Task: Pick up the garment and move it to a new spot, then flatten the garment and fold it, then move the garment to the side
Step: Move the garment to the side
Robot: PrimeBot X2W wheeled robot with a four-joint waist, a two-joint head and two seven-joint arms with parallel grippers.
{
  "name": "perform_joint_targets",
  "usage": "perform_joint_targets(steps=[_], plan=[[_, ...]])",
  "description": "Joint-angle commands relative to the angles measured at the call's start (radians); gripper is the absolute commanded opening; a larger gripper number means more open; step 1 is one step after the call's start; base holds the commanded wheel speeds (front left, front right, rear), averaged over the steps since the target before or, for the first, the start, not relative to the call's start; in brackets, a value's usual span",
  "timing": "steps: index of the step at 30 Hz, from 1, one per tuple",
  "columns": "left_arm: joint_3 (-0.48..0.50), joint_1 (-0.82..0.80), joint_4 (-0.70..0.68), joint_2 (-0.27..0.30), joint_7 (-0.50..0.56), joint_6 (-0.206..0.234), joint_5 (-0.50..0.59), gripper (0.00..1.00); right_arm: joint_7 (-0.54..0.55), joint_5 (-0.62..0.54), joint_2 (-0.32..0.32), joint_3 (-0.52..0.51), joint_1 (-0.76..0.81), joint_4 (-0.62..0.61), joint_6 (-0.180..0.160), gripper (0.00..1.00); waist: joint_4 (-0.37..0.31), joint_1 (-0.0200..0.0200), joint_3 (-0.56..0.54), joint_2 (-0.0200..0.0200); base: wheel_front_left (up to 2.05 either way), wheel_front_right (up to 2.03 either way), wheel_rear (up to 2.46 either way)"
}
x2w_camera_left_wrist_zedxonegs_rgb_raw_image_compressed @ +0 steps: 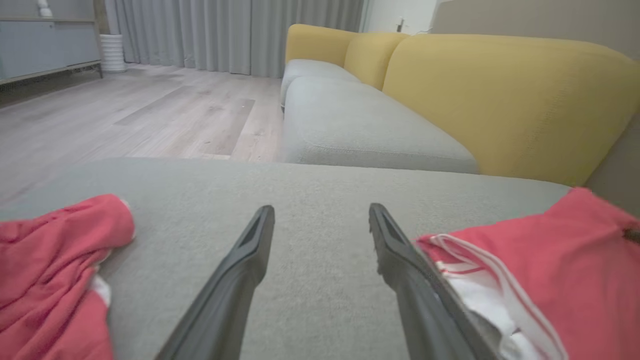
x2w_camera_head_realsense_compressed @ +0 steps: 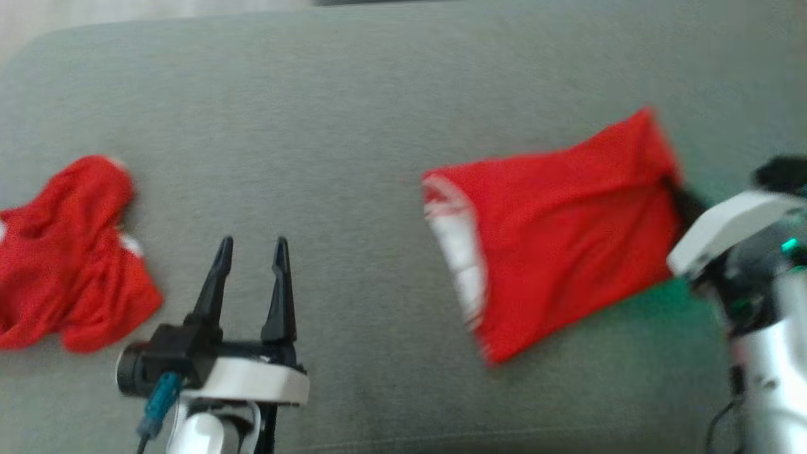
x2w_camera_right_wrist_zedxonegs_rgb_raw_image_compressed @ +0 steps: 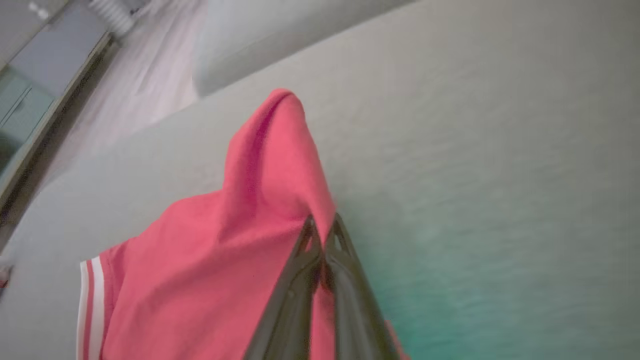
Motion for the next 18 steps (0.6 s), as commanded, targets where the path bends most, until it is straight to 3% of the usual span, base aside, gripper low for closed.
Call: perform_joint_targets(steps=[1, 8, 14, 18], plan=[[0.035, -0.057, -0.04, -0.003, -0.008, -0.008, 0.016, 1.0, -0.027, -0.028, -0.031, -0.014, -0.067, -0.025, -0.001, 0.0, -0.099, 0.0, 0.077, 0.0, 0.0, 0.0, 0.0], [0.045, -0.128, -0.058, -0.003, -0.008, -0.032, 0.058, 1.0, -0.113, -0.118, -0.074, -0.125, -0.206, 0.036, -0.001, 0.0, -0.174, 0.0, 0.206, 0.0, 0.0, 0.0, 0.0], [0.039, -0.166, -0.063, -0.003, -0.008, -0.038, 0.078, 1.0, -0.175, -0.199, -0.128, -0.211, -0.329, 0.119, -0.001, 0.0, -0.151, 0.0, 0.276, 0.0, 0.0, 0.0, 0.0], [0.028, -0.173, -0.074, -0.003, -0.008, -0.035, 0.094, 1.0, -0.208, -0.304, -0.209, -0.341, -0.441, 0.206, -0.001, 0.0, -0.104, 0.0, 0.321, 0.0, 0.0, 0.0, 0.0]])
